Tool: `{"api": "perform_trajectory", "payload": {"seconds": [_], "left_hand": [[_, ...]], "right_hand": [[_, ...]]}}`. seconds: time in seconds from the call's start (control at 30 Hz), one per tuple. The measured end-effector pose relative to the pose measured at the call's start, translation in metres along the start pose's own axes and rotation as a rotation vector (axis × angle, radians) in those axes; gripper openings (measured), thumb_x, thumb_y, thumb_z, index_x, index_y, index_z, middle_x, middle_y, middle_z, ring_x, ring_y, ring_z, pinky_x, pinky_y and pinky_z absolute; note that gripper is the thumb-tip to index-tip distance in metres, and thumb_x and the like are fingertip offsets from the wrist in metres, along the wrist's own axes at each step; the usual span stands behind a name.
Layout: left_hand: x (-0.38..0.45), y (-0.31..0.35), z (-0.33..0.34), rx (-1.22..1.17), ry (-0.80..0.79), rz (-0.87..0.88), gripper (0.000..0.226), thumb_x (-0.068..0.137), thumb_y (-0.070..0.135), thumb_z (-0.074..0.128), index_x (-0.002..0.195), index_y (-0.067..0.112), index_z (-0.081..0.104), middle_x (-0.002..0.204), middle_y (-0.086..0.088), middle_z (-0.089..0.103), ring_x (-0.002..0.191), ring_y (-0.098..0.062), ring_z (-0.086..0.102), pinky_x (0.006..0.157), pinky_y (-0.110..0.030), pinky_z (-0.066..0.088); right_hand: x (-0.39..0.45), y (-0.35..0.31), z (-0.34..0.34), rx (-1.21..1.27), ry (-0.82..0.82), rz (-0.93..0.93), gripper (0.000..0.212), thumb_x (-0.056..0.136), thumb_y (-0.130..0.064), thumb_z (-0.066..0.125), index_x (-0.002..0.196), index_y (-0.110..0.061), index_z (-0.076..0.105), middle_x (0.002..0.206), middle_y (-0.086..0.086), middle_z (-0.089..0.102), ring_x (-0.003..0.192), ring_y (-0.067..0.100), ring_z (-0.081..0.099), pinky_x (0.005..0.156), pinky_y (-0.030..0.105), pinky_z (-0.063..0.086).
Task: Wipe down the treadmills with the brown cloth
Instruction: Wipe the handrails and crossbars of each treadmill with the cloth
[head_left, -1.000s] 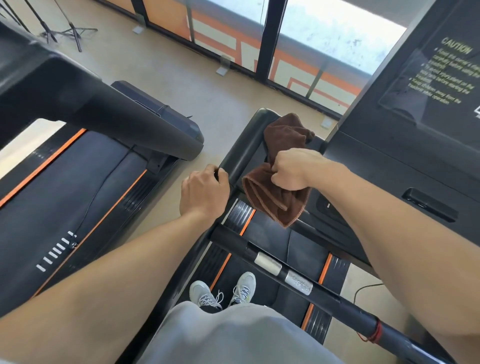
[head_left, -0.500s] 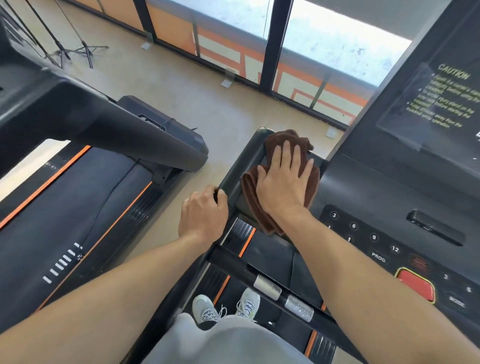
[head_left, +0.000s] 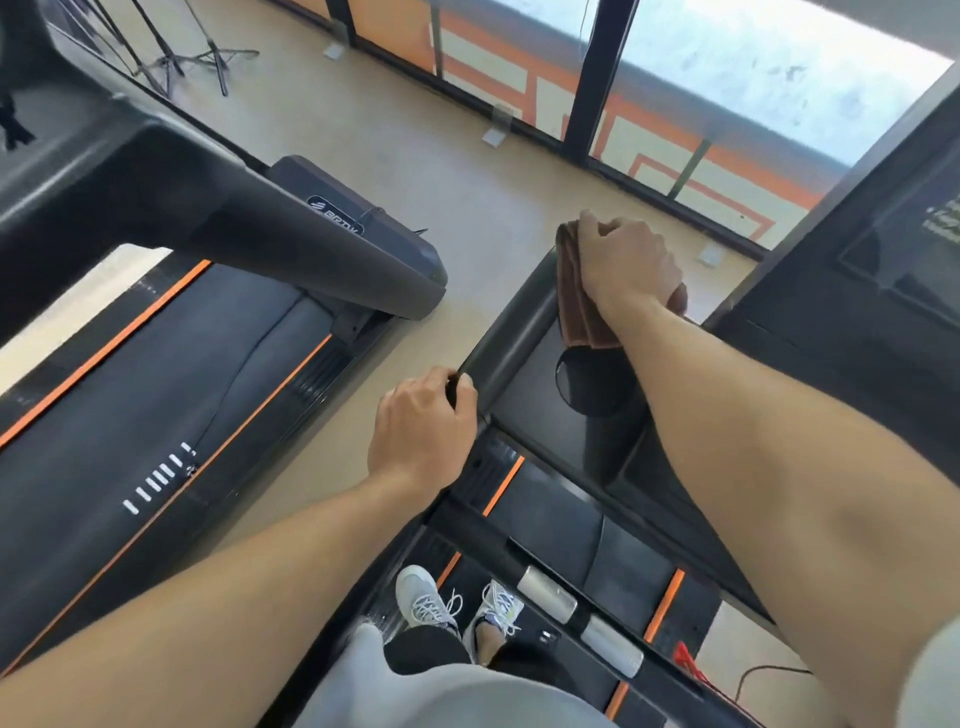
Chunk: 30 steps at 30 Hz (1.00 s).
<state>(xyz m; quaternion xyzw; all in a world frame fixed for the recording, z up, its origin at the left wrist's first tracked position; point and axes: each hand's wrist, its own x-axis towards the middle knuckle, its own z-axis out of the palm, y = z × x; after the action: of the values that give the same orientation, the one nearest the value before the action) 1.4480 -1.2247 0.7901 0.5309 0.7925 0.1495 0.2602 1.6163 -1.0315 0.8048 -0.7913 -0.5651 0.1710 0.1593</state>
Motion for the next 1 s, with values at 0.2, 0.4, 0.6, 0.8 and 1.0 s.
{"api": "perform_trajectory", "payload": {"seconds": [0.2, 0.4, 0.6, 0.8, 1.0], "left_hand": [[0.003, -0.005, 0.007, 0.003, 0.040, 0.004, 0.037, 0.104, 0.046, 0.031, 0.087, 0.025, 0.057, 0.073, 0.009, 0.055, 0.078, -0.021, 0.055, 0.082, -0.040, 0.047], [-0.002, -0.002, 0.003, 0.005, 0.035, 0.020, 0.046, 0.106, 0.044, 0.030, 0.090, 0.019, 0.066, 0.075, 0.002, 0.060, 0.083, -0.025, 0.058, 0.086, -0.042, 0.048], [-0.002, -0.006, 0.002, -0.022, 0.047, 0.014, 0.048, 0.103, 0.045, 0.026, 0.083, 0.022, 0.063, 0.084, -0.006, 0.065, 0.090, -0.030, 0.059, 0.090, -0.047, 0.050], [-0.003, -0.008, -0.001, -0.101, 0.050, 0.030, 0.046, 0.103, 0.049, 0.032, 0.120, 0.021, 0.064, 0.106, -0.009, 0.068, 0.103, -0.031, 0.059, 0.094, -0.046, 0.049], [-0.019, -0.019, -0.012, -0.463, 0.082, 0.153, 0.038, 0.096, 0.045, 0.032, 0.089, 0.023, 0.062, 0.091, 0.003, 0.066, 0.095, -0.024, 0.059, 0.087, -0.043, 0.045]], "right_hand": [[-0.013, -0.022, 0.019, 0.096, 0.046, -0.288, 0.048, 0.090, -0.069, 0.049, 0.107, -0.030, 0.070, 0.115, -0.007, 0.068, 0.114, 0.020, 0.054, 0.092, 0.039, 0.041], [-0.073, -0.007, 0.041, 0.179, 0.112, -0.465, 0.042, 0.087, -0.038, 0.072, 0.126, -0.026, 0.063, 0.148, 0.003, 0.052, 0.149, 0.031, 0.031, 0.126, 0.058, 0.002], [-0.127, 0.022, 0.009, 0.272, -0.011, -0.315, 0.072, 0.081, -0.044, 0.083, 0.142, -0.023, 0.049, 0.163, 0.004, 0.031, 0.152, 0.026, 0.022, 0.122, 0.047, 0.024], [-0.174, 0.035, -0.003, 0.153, -0.098, -0.315, 0.027, 0.103, -0.031, 0.057, 0.130, -0.028, 0.060, 0.144, -0.007, 0.059, 0.132, 0.024, 0.054, 0.095, 0.037, 0.043], [-0.224, 0.039, -0.041, 0.042, -0.346, -0.428, 0.021, 0.102, -0.046, 0.050, 0.121, -0.041, 0.055, 0.109, -0.004, 0.073, 0.101, 0.032, 0.066, 0.089, 0.045, 0.052]]}}
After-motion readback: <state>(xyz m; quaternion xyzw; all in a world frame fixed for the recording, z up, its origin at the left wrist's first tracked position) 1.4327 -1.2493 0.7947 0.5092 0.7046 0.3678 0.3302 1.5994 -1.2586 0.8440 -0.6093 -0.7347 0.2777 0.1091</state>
